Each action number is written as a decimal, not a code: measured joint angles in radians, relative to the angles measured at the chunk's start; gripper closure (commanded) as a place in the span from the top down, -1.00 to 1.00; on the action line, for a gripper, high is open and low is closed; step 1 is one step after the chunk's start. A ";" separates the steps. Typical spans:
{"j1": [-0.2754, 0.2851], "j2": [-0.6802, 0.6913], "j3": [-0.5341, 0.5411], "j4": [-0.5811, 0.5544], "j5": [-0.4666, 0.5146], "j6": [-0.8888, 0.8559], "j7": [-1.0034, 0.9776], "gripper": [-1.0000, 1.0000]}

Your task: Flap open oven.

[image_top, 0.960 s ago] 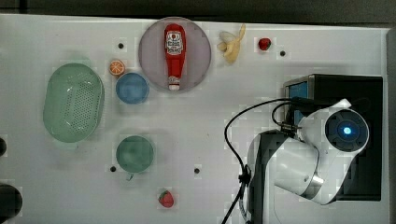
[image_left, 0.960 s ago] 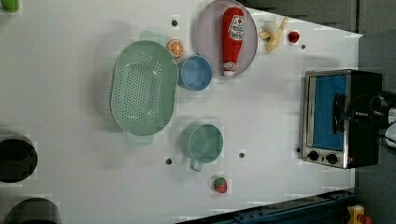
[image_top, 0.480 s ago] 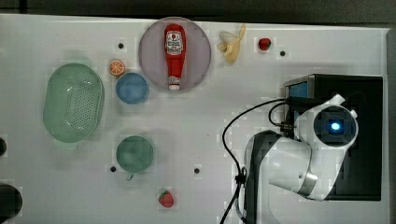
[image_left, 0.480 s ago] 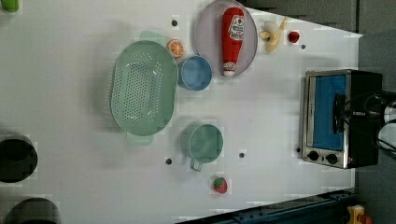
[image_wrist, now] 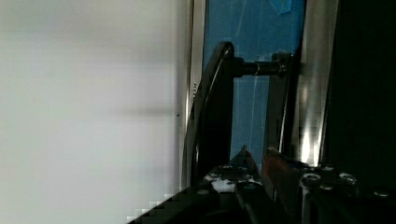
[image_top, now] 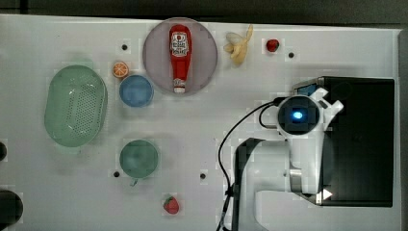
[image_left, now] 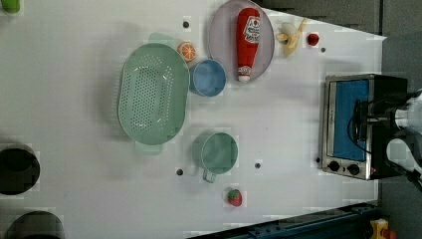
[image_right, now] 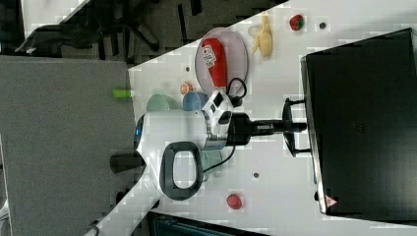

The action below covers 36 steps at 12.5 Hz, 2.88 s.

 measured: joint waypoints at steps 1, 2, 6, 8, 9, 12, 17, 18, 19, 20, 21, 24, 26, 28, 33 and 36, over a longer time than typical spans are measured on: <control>0.011 0.003 0.006 0.000 -0.007 -0.014 0.041 -0.65; 0.017 0.004 0.015 -0.002 -0.032 -0.031 0.069 -0.65; 0.051 0.032 0.077 0.002 -0.142 -0.083 0.193 -0.65; 0.079 0.062 0.112 0.004 -0.198 -0.127 0.277 -0.65; 0.094 0.080 0.125 0.004 -0.214 -0.141 0.316 -0.65; 0.136 0.158 0.147 0.016 -0.271 -0.148 0.454 -0.65; 0.214 0.312 0.172 0.021 -0.331 -0.138 0.586 -0.65; 0.229 0.352 0.174 0.031 -0.328 -0.143 0.620 -0.65; 0.236 0.387 0.180 0.041 -0.333 -0.139 0.655 -0.65; 0.244 0.410 0.183 0.047 -0.335 -0.134 0.684 -0.65; 0.252 0.420 0.181 0.045 -0.336 -0.137 0.700 -0.65; 0.252 0.400 0.175 0.057 -0.296 -0.133 0.722 -0.65; 0.244 0.354 0.176 0.059 -0.143 -0.079 0.727 -0.65; 0.234 0.295 0.184 0.059 0.052 -0.061 0.731 -0.65; 0.215 0.054 0.183 0.084 0.568 -0.058 0.737 -0.65; 0.208 -0.103 0.165 0.146 0.600 -0.131 0.754 -0.65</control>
